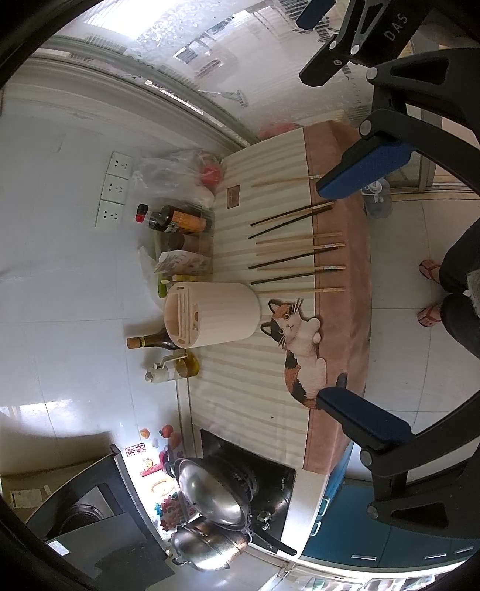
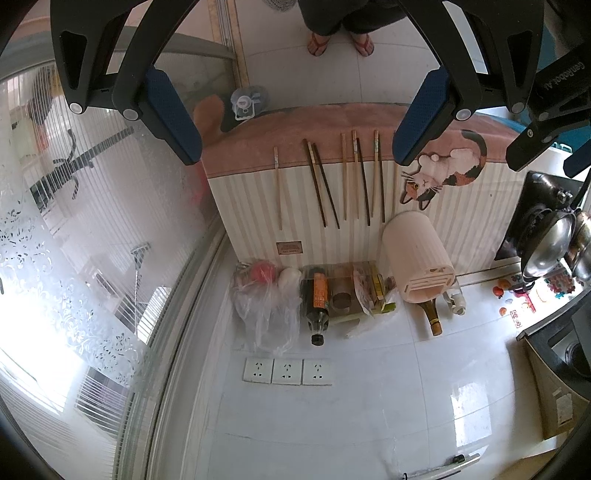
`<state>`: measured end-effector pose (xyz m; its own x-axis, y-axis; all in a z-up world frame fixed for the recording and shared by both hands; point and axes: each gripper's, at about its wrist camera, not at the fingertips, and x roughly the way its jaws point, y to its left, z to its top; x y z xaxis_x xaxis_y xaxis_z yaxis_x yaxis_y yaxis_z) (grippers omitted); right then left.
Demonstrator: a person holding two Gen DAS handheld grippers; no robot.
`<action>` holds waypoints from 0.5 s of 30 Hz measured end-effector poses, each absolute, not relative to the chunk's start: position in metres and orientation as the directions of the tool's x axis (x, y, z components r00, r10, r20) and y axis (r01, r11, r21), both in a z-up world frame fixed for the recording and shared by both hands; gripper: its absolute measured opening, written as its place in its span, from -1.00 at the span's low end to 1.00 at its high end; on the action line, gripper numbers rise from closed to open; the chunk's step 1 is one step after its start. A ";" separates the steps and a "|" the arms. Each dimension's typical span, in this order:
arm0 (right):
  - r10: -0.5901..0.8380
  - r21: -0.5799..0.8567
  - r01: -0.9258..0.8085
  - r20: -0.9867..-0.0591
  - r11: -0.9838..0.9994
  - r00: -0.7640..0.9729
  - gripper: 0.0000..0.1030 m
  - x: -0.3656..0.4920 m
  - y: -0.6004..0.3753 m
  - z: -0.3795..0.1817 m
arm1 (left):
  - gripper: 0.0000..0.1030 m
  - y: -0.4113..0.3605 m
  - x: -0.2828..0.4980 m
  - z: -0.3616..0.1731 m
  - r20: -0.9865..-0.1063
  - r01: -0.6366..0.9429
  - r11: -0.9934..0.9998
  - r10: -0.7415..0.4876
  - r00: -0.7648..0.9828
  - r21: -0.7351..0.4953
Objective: Organize utensils
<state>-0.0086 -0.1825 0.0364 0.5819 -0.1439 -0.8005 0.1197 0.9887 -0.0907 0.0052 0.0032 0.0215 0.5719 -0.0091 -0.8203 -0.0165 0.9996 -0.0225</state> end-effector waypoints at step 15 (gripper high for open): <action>-0.148 -0.093 0.123 -0.800 0.988 0.582 1.00 -0.005 -0.183 0.041 | 1.00 0.007 0.005 0.023 -0.812 -0.011 1.000 -0.014 0.583 -0.025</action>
<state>-0.0053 -0.1830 0.0411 0.5815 -0.1480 -0.7999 0.1230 0.9880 -0.0934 0.0047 0.0070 0.0233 0.5831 -0.0138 -0.8123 -0.0106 0.9996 -0.0246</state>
